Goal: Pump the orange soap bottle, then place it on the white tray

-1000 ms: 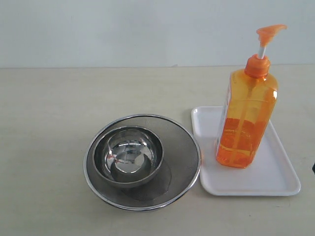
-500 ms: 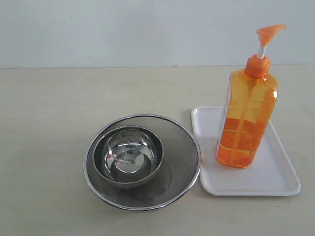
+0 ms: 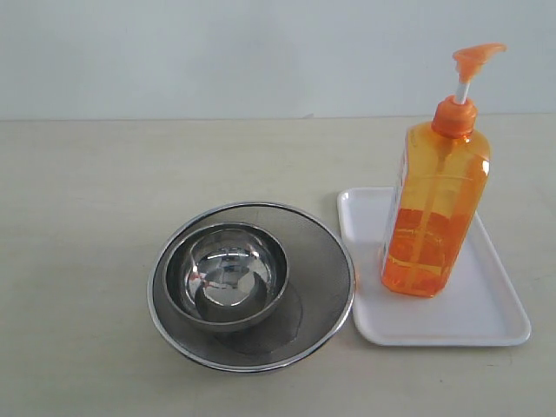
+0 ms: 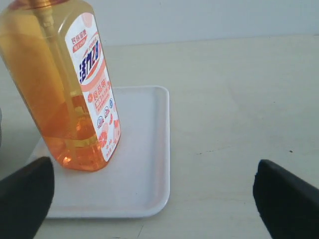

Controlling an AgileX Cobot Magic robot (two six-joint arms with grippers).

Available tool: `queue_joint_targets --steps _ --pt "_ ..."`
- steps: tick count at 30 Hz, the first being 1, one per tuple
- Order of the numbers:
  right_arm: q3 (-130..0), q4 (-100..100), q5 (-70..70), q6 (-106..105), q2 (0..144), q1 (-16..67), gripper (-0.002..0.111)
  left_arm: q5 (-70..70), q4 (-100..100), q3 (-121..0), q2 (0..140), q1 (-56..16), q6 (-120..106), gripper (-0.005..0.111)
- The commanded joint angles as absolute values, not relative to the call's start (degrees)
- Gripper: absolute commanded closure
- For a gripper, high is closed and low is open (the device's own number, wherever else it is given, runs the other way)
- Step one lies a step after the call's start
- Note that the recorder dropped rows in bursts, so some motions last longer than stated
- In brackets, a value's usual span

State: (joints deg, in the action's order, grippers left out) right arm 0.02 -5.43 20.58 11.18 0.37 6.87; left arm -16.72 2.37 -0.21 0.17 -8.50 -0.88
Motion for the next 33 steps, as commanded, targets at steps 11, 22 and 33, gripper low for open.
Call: queue_joint_targets --steps 11,22,33 --pt "0.0 -5.7 20.6 11.0 0.0 6.4 0.004 -16.7 1.9 0.0 0.0 -8.3 -1.1 0.102" --pt "0.0 -5.9 20.7 10.6 0.0 3.6 0.004 -16.7 1.9 0.0 0.0 -8.3 -1.1 0.102" --pt "0.0 -5.9 20.8 10.3 0.0 3.6 0.004 -16.7 1.9 0.0 0.0 -8.3 -1.1 0.102"
